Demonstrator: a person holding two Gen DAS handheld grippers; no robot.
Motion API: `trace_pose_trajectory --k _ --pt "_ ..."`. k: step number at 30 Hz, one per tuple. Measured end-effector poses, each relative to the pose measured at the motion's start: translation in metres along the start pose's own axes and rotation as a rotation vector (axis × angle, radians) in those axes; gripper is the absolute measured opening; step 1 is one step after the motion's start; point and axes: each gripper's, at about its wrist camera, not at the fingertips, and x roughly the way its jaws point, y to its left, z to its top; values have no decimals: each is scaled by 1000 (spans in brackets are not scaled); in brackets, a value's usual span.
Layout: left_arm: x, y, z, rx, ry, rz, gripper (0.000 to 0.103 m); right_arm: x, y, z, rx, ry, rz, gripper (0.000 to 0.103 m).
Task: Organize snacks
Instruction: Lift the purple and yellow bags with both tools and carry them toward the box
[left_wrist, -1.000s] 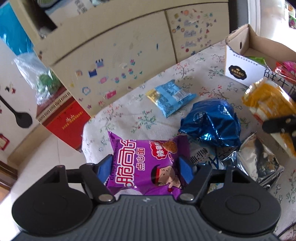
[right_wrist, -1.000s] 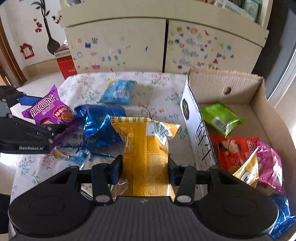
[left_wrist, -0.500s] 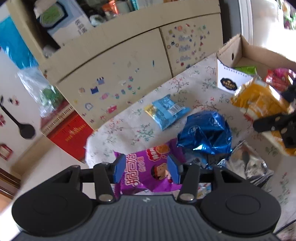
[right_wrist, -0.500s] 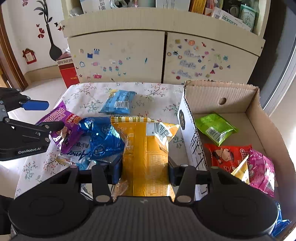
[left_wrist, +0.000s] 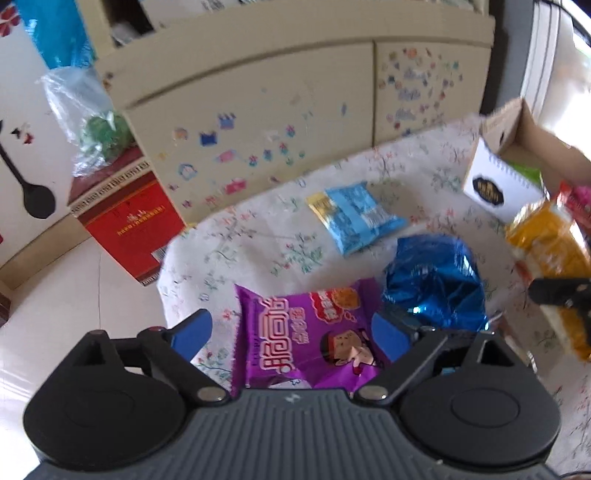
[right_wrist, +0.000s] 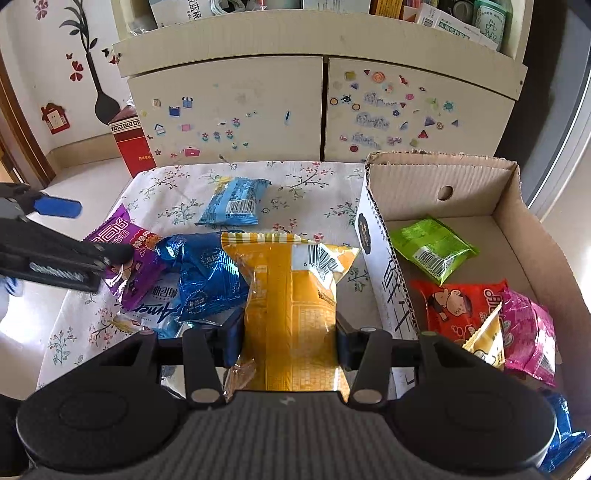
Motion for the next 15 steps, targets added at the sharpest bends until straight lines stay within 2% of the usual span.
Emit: trace_pose_trajectory --k 3,6,8,12,15 --pt "17 -5 -2 11 40 29 98 0 1 0 -3 1 3 54" --pt "34 -7 -3 -18 66 23 99 1 0 0 -1 3 5 54" --pt "37 -7 -2 -36 45 23 99 2 0 0 1 4 5 54" --pt "37 -9 -1 -31 12 0 78 3 -1 0 3 5 7 54" --pt "32 -14 -2 4 -3 -2 74 3 -2 1 9 2 7 55"
